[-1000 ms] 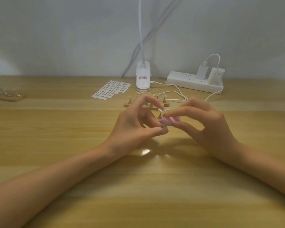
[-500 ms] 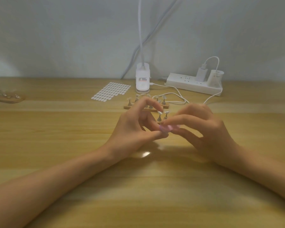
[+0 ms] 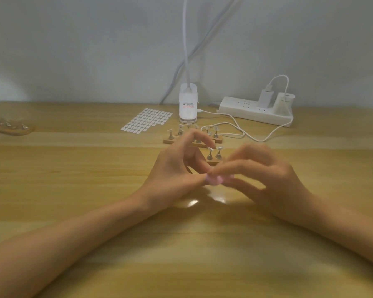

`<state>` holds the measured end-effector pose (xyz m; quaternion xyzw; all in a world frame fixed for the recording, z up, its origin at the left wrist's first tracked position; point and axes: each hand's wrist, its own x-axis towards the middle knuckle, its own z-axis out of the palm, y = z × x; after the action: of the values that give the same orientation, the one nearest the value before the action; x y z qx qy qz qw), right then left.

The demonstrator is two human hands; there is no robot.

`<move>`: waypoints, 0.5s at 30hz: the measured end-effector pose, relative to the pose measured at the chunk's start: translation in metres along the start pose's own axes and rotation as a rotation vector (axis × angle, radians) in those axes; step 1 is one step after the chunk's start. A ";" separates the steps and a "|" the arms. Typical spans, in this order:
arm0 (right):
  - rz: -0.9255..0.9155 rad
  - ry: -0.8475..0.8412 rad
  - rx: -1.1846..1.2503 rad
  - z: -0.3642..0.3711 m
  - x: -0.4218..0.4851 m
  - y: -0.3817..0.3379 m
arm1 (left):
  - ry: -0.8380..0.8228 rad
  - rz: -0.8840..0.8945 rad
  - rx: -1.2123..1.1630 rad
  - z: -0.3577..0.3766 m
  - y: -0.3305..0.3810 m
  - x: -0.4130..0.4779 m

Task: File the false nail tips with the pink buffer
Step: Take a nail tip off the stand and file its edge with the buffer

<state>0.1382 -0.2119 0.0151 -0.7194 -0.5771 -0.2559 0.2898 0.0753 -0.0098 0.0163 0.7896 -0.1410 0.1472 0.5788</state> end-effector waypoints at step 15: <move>0.017 0.012 -0.001 0.000 0.000 0.004 | -0.013 0.014 0.036 0.001 0.001 -0.001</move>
<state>0.1418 -0.2122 0.0145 -0.7229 -0.5690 -0.2581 0.2949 0.0742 -0.0110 0.0169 0.7999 -0.1476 0.1486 0.5624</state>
